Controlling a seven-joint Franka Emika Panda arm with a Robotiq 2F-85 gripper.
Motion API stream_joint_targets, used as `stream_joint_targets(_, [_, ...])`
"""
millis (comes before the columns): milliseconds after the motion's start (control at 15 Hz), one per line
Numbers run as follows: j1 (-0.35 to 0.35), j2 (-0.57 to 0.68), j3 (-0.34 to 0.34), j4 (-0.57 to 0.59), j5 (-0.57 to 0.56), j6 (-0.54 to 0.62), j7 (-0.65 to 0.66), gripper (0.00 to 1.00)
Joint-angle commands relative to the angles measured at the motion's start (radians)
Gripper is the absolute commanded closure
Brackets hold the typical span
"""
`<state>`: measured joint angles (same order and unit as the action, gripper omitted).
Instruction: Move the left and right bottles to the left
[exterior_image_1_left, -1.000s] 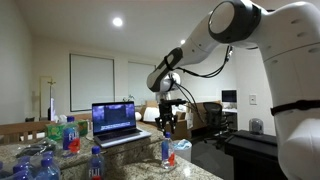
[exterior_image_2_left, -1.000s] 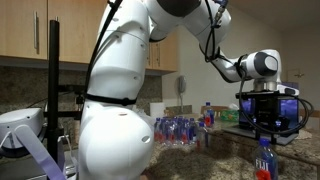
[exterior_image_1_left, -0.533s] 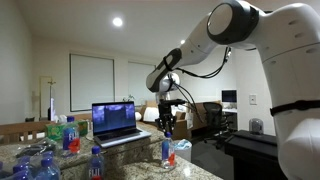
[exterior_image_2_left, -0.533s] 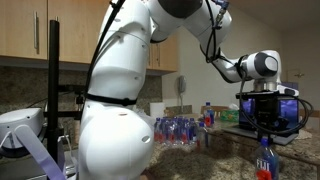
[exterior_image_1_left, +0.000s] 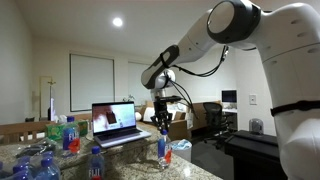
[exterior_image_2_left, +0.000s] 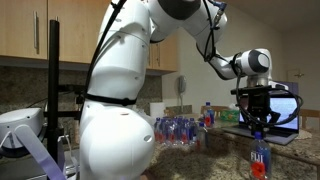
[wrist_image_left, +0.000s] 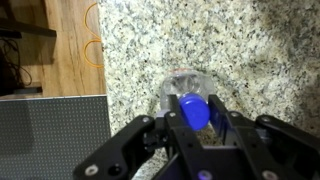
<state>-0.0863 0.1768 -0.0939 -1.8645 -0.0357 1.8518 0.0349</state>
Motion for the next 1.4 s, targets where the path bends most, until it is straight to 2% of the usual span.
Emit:
stream_joint_targets(0, [0.029,-0.025,0.022,0.033,-0.050,-0.066,-0.005,0.88])
stream_joint_targets(333, [0.075,-0.017,0.054,0.102,-0.093,-0.128,0.013,0.88])
stream_joint_targets(733, [0.137,0.014,0.098,0.158,-0.158,-0.150,0.046,0.88])
stream_joint_targets(1067, [0.207,0.066,0.131,0.188,-0.266,-0.208,0.121,0.88])
stream_joint_targets(1333, [0.222,0.068,0.141,0.174,-0.273,-0.217,0.089,0.87])
